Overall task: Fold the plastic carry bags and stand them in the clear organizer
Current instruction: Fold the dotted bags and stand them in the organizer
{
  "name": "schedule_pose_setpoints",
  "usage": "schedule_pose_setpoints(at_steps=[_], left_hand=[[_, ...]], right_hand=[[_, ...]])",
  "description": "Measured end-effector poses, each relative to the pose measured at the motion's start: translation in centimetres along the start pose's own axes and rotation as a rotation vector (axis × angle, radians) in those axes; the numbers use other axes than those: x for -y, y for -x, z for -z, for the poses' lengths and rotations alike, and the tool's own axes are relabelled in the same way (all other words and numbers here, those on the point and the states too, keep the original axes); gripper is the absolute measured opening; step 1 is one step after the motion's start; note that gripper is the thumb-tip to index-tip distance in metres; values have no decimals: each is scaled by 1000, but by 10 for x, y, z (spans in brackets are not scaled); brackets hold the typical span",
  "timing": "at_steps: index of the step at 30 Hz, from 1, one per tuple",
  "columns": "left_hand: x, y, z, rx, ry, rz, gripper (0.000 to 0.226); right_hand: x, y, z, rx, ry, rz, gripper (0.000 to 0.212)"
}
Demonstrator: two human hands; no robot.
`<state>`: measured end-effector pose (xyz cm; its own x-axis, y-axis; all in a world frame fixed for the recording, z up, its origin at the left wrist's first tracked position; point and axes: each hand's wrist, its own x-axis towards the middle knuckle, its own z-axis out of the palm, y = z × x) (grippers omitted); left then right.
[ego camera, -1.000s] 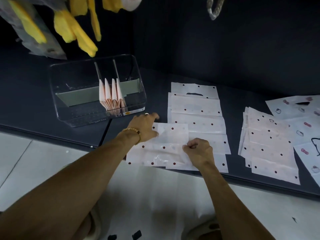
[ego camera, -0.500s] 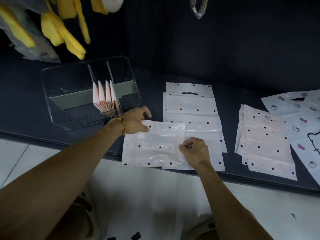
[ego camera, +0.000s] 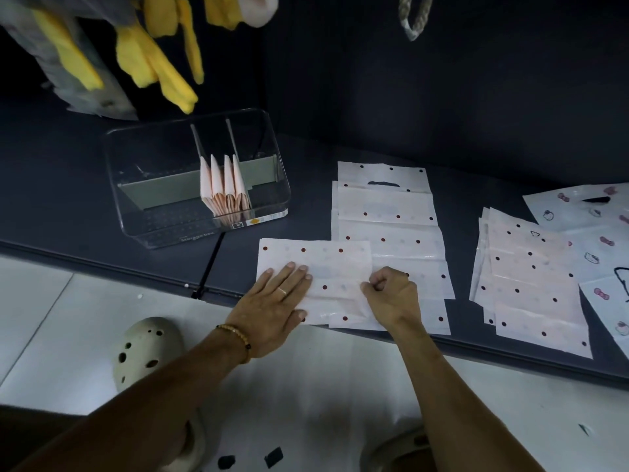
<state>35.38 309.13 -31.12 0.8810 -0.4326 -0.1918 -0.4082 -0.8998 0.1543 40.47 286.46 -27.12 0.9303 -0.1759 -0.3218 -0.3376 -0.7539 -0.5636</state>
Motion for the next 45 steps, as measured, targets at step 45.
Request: schedule_pose_setpoints(at_steps=[45], left_hand=[[29, -30, 48, -203, 508, 579, 33]], right_hand=[[12, -29, -2, 46, 70, 86, 25]])
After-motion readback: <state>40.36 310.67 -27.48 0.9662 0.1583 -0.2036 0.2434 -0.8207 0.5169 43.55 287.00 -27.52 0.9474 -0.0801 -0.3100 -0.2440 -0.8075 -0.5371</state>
